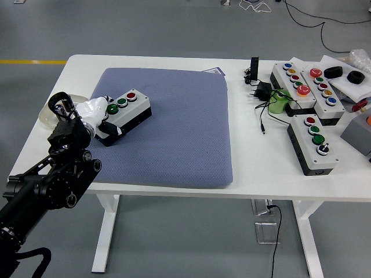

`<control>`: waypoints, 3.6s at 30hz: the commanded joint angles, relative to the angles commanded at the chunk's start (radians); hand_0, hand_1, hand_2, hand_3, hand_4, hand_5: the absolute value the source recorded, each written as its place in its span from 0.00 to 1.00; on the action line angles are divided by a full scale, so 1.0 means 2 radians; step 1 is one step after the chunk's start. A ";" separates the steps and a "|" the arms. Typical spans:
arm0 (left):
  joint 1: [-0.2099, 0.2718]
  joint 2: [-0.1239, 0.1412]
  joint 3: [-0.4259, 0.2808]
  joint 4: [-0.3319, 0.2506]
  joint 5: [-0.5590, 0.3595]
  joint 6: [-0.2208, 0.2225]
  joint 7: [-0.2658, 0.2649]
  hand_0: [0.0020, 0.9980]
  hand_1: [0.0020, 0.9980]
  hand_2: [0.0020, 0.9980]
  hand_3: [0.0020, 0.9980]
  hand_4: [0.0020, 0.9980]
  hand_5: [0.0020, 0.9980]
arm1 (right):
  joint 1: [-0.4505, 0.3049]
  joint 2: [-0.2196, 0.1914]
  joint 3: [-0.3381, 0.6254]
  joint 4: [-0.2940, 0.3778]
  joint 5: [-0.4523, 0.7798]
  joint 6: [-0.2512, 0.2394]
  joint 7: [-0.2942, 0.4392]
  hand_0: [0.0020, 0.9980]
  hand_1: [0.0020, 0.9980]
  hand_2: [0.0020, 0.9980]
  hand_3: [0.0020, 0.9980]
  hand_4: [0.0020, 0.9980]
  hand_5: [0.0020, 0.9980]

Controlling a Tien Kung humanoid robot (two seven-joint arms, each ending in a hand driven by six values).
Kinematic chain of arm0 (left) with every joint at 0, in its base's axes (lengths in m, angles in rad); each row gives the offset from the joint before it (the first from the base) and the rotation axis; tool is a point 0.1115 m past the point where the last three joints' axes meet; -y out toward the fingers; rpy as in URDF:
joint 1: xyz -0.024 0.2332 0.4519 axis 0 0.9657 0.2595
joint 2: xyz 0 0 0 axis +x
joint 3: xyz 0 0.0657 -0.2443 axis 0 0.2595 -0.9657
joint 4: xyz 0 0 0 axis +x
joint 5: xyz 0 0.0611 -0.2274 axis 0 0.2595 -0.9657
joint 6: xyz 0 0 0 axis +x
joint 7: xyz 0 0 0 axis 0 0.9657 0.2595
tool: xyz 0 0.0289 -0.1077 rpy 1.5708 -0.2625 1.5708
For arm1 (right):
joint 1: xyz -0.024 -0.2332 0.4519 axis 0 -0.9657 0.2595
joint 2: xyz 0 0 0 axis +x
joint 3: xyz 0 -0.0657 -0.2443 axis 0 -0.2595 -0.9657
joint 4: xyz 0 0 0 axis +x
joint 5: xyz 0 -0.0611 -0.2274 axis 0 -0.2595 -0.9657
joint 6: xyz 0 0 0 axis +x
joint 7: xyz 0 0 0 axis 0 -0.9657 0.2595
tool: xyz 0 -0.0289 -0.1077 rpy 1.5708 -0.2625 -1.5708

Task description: Pick up the button,place it on the desk,press the button,press the button

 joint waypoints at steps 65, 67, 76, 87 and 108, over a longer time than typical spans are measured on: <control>-0.026 0.101 0.106 -0.077 -0.019 -0.047 -0.281 1.00 1.00 1.00 1.00 1.00 0.48 | 0.000 0.001 0.001 0.000 0.000 -0.001 0.000 0.65 0.53 0.56 0.63 0.23 0.25; -0.012 0.104 0.079 -0.109 -0.038 -0.048 -0.277 1.00 1.00 1.00 1.00 1.00 0.48 | 0.000 0.000 0.002 0.000 -0.001 -0.001 0.000 0.65 0.53 0.56 0.63 0.23 0.25; 0.021 0.108 0.028 -0.239 -0.052 0.061 -0.240 0.40 0.40 0.40 0.86 0.61 0.04 | -0.001 0.001 0.000 0.000 0.002 -0.002 0.001 0.65 0.53 0.56 0.63 0.23 0.25; 0.020 0.107 0.048 -0.265 0.000 -0.129 -0.163 0.01 0.00 0.06 0.80 0.55 0.09 | -0.003 0.001 -0.001 0.000 0.005 -0.002 0.000 0.65 0.53 0.56 0.63 0.23 0.25; 0.021 0.103 0.066 -0.257 -0.017 -0.200 -0.137 0.00 0.00 0.04 0.86 0.53 0.03 | -0.004 0.001 0.003 0.000 0.000 -0.001 0.000 0.65 0.53 0.56 0.63 0.23 0.25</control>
